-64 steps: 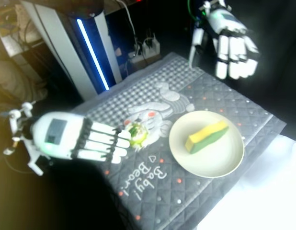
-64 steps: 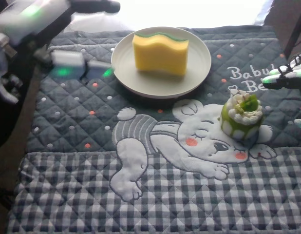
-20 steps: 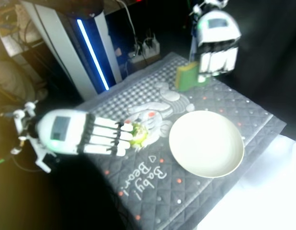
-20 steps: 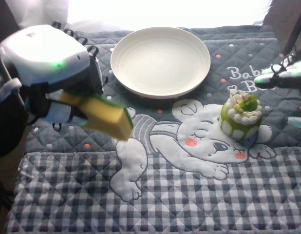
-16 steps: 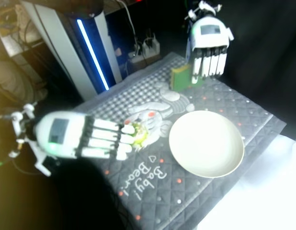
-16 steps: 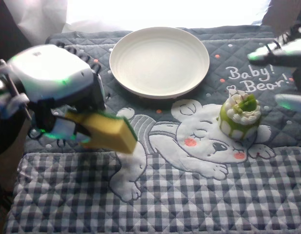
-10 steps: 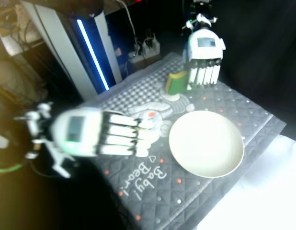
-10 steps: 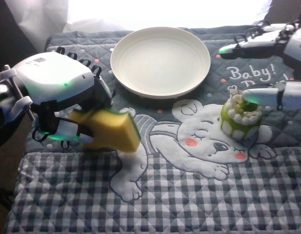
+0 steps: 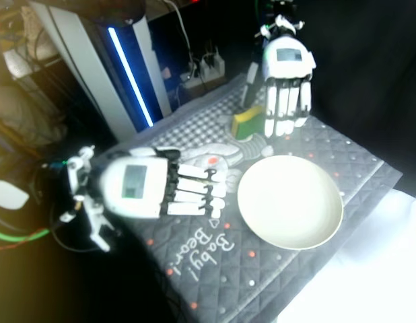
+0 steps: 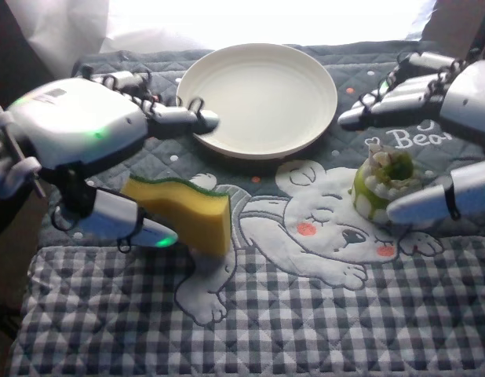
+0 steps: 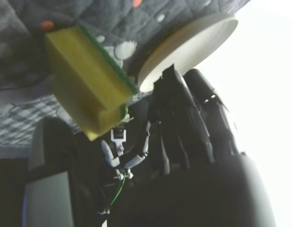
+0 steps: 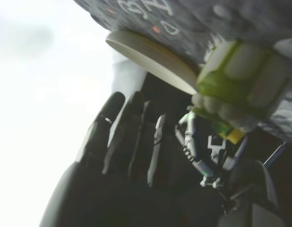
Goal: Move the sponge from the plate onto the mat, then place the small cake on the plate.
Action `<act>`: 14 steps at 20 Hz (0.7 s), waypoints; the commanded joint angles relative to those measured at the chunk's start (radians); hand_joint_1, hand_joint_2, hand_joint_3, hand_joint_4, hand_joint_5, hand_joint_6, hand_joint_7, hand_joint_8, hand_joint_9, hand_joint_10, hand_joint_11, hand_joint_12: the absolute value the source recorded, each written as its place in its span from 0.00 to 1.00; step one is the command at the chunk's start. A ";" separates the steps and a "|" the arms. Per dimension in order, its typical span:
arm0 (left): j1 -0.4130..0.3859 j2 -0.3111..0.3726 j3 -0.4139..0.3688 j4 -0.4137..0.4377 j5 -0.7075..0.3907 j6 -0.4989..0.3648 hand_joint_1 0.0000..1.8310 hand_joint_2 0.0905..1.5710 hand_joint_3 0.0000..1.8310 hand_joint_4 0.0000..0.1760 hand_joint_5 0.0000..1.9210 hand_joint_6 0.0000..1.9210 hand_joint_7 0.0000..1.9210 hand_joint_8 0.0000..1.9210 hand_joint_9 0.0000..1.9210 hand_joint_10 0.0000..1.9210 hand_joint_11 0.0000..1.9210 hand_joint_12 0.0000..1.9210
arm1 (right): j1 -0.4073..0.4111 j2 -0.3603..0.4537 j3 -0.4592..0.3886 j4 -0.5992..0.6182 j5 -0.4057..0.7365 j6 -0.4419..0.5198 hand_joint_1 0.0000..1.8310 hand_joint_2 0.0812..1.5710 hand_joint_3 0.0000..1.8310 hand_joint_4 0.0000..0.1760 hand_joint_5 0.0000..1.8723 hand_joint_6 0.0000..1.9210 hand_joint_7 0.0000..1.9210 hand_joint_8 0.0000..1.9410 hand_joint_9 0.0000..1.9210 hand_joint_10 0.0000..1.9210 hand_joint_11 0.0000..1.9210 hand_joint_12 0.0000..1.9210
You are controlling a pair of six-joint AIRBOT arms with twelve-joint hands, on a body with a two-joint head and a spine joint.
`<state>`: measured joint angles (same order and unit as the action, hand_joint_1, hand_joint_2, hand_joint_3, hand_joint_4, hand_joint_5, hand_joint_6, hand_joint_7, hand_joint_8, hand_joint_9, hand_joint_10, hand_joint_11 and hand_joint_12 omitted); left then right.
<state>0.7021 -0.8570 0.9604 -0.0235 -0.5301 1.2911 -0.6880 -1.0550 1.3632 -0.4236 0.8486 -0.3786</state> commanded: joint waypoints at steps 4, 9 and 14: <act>-0.010 0.001 -0.004 -0.002 -0.119 0.003 0.39 0.50 0.00 0.63 0.13 0.00 0.24 0.00 0.29 0.01 0.00 0.73 | 0.012 0.003 0.004 -0.007 0.028 0.016 0.33 0.48 0.00 0.30 0.24 0.00 0.26 0.00 0.27 0.01 0.08 0.56; -0.003 0.002 -0.006 -0.012 -0.132 0.003 0.40 0.49 0.00 0.56 0.15 0.00 0.26 0.00 0.30 0.01 0.01 0.75 | 0.013 0.002 0.014 -0.033 -0.023 0.018 0.50 0.51 0.00 0.17 0.31 0.00 0.34 0.01 0.38 0.03 0.11 0.68; 0.014 0.000 -0.008 -0.021 -0.124 0.002 0.34 0.50 0.00 0.43 0.19 0.01 0.28 0.01 0.30 0.01 0.00 0.73 | 0.013 -0.027 0.042 -0.033 -0.028 0.040 0.70 0.66 0.00 0.00 0.57 0.32 0.58 0.51 0.59 0.36 0.41 0.72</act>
<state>0.7246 -0.8566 0.9543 -0.0391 -0.5426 1.2911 -0.6823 -1.0912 1.3991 -0.4721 0.7612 -0.3370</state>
